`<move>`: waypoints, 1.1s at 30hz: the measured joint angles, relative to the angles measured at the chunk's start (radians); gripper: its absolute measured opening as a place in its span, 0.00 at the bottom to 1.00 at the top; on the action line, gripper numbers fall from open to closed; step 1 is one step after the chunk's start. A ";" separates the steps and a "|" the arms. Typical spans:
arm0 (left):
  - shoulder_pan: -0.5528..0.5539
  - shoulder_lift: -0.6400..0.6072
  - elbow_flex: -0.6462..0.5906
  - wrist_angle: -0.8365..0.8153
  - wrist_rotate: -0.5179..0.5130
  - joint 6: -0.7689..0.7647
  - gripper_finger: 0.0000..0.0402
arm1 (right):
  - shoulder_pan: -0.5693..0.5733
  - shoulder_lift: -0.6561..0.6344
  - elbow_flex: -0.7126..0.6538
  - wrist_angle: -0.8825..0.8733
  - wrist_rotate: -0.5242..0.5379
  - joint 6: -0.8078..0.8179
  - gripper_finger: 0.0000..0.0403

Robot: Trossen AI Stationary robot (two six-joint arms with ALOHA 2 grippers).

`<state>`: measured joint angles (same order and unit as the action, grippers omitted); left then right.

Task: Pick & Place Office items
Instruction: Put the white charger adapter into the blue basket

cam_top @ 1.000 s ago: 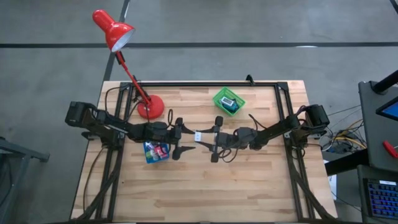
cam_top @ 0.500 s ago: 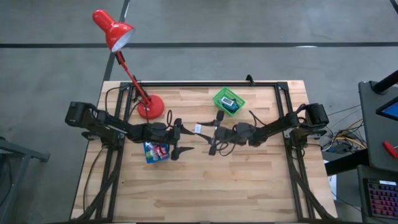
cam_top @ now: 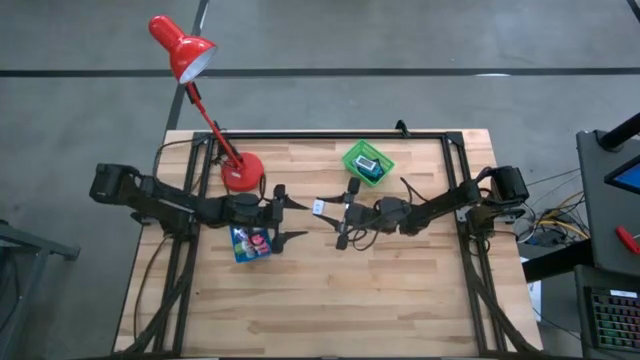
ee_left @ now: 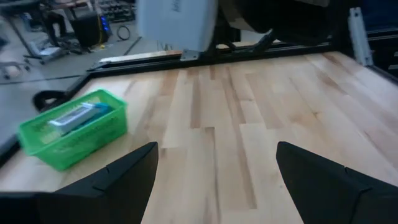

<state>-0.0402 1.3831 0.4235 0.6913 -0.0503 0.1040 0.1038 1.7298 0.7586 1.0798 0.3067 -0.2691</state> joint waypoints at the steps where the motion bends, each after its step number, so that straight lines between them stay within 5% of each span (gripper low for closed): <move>1: 0.000 -0.020 -0.008 -0.011 -0.014 0.006 0.83 | 0.000 0.000 0.000 0.000 -0.001 0.000 0.40; 17: 0.001 -0.499 -0.186 -0.101 -0.180 0.048 0.83 | -0.008 0.007 0.026 0.003 -0.066 0.040 0.40; 33: 0.000 -0.843 -0.187 -0.350 -0.263 0.087 0.83 | -0.046 0.319 0.464 -0.241 -0.259 0.061 0.40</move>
<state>-0.0402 0.5400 0.2363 0.3415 -0.3131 0.1914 0.0582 2.0493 1.2221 0.8383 0.0475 -0.2079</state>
